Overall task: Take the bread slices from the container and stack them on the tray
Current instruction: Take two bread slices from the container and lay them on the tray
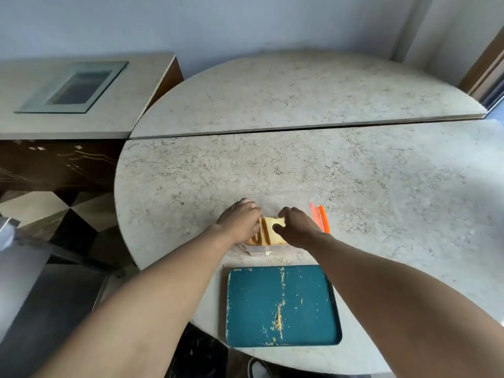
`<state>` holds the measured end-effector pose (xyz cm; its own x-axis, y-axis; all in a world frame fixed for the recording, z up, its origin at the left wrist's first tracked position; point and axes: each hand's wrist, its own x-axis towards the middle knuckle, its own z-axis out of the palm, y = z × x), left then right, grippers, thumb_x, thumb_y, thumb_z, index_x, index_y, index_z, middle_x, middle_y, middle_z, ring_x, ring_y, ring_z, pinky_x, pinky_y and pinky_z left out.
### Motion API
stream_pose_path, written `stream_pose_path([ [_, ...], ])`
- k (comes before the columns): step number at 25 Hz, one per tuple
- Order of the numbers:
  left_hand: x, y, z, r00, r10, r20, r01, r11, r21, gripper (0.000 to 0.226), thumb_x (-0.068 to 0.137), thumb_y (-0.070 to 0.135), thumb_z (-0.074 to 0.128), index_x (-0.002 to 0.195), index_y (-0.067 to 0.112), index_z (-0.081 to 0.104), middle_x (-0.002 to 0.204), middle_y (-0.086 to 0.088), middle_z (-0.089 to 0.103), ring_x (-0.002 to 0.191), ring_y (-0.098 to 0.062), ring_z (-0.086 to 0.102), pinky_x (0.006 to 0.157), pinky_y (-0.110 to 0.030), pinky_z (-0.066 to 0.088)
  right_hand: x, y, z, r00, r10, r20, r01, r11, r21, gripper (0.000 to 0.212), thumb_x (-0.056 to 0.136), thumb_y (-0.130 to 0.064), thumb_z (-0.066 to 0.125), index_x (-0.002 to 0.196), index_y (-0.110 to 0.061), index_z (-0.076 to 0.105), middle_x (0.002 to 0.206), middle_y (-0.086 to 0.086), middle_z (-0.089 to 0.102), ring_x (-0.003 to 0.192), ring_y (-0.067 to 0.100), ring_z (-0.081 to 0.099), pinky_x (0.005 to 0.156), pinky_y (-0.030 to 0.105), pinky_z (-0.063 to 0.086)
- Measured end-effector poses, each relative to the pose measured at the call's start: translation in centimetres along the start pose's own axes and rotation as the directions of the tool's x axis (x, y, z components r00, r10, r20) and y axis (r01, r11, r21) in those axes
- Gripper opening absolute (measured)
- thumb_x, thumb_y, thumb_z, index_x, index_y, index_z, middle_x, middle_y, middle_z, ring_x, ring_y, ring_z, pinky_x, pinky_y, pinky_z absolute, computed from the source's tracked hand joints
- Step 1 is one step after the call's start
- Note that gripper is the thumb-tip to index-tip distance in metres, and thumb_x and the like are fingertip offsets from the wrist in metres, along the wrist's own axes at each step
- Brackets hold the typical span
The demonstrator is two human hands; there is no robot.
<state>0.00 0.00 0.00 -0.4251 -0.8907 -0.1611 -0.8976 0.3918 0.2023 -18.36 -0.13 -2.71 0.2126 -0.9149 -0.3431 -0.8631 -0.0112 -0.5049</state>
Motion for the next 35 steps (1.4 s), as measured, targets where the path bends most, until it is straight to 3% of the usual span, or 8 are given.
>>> stream_pose_path([
  [3,2.2,0.9,1.2,0.997,-0.005,0.072,0.002,1.0,0.03,0.024,0.094,0.011,0.056,0.115,0.006,0.067,0.119,-0.01,0.064,0.124,-0.028,0.048,0.097,-0.041,0.045,1.9,1.4,1.0,0.995,0.068,0.073,-0.069,0.998,0.005,0.053,0.092,-0.044,0.059,0.133,-0.013,0.05,0.131,0.013,0.057,0.113,0.03,0.058,0.091,0.043,0.051],
  [7,4.0,1.5,2.6,0.988,0.003,0.153,-0.024,0.99,0.14,0.031,0.091,0.002,0.058,0.121,0.002,0.065,0.121,-0.015,0.06,0.124,-0.033,0.047,0.1,-0.045,0.043,4.1,2.5,2.5,0.976,0.117,0.184,-0.122,0.992,0.016,0.082,0.081,-0.058,0.068,0.142,-0.01,0.041,0.14,0.019,0.046,0.127,0.035,0.05,0.102,0.047,0.047],
  [15,5.7,1.4,3.5,0.957,-0.175,0.231,0.103,0.95,0.293,0.025,0.091,0.02,0.059,0.111,0.01,0.071,0.131,-0.014,0.05,0.127,-0.032,0.039,0.107,-0.046,0.032,5.5,2.5,3.2,0.957,0.16,0.243,-0.154,0.987,-0.044,0.106,0.066,-0.073,0.07,0.146,-0.014,0.034,0.15,0.016,0.036,0.131,0.035,0.049,0.097,0.047,0.05],
  [19,5.8,1.3,3.9,0.95,-0.201,0.239,0.126,0.947,0.294,0.028,0.091,0.022,0.059,0.115,0.012,0.07,0.134,-0.013,0.049,0.129,-0.032,0.039,0.108,-0.046,0.031,5.6,2.1,2.9,0.964,0.161,0.212,-0.151,0.986,-0.066,0.092,0.071,-0.064,0.072,0.141,-0.013,0.038,0.139,0.016,0.049,0.125,0.035,0.053,0.089,0.043,0.052],
  [22,5.9,1.3,4.2,0.956,-0.197,0.216,0.139,0.957,0.256,0.035,0.088,0.02,0.063,0.122,0.01,0.065,0.133,-0.013,0.052,0.127,-0.032,0.042,0.106,-0.045,0.035,5.5,1.5,2.6,0.974,0.15,0.167,-0.144,0.988,-0.049,0.062,0.081,-0.043,0.069,0.128,-0.011,0.044,0.125,0.016,0.06,0.115,0.036,0.058,0.075,0.038,0.046],
  [25,6.2,1.7,4.7,0.967,-0.177,0.185,0.149,0.977,0.154,0.035,0.086,0.015,0.063,0.12,0.006,0.06,0.123,-0.014,0.06,0.121,-0.032,0.05,0.099,-0.042,0.041,5.0,1.2,2.3,0.983,0.167,0.08,-0.165,0.986,-0.023,0.035,0.086,-0.019,0.057,0.119,-0.01,0.048,0.118,0.017,0.065,0.111,0.037,0.06,0.074,0.039,0.046],
  [30,6.6,3.1,5.5,0.939,-0.264,0.219,0.298,0.945,-0.137,0.022,0.086,0.016,0.064,0.106,0.01,0.057,0.11,-0.012,0.068,0.102,-0.035,0.064,0.082,-0.044,0.053,4.2,1.3,1.8,0.983,0.185,0.006,-0.184,0.982,-0.028,0.028,0.088,-0.011,0.051,0.116,-0.009,0.046,0.111,0.017,0.067,0.106,0.038,0.063,0.069,0.038,0.042],
  [35,6.8,4.2,6.4,0.887,-0.376,0.267,0.442,0.857,-0.263,0.032,0.078,0.01,0.076,0.109,0.009,0.068,0.115,-0.01,0.07,0.104,-0.031,0.066,0.082,-0.04,0.055,3.8,2.1,2.1,0.981,0.189,-0.03,-0.192,0.97,-0.149,0.032,0.088,-0.002,0.058,0.119,-0.004,0.052,0.114,0.017,0.067,0.106,0.036,0.065,0.066,0.036,0.043],
])
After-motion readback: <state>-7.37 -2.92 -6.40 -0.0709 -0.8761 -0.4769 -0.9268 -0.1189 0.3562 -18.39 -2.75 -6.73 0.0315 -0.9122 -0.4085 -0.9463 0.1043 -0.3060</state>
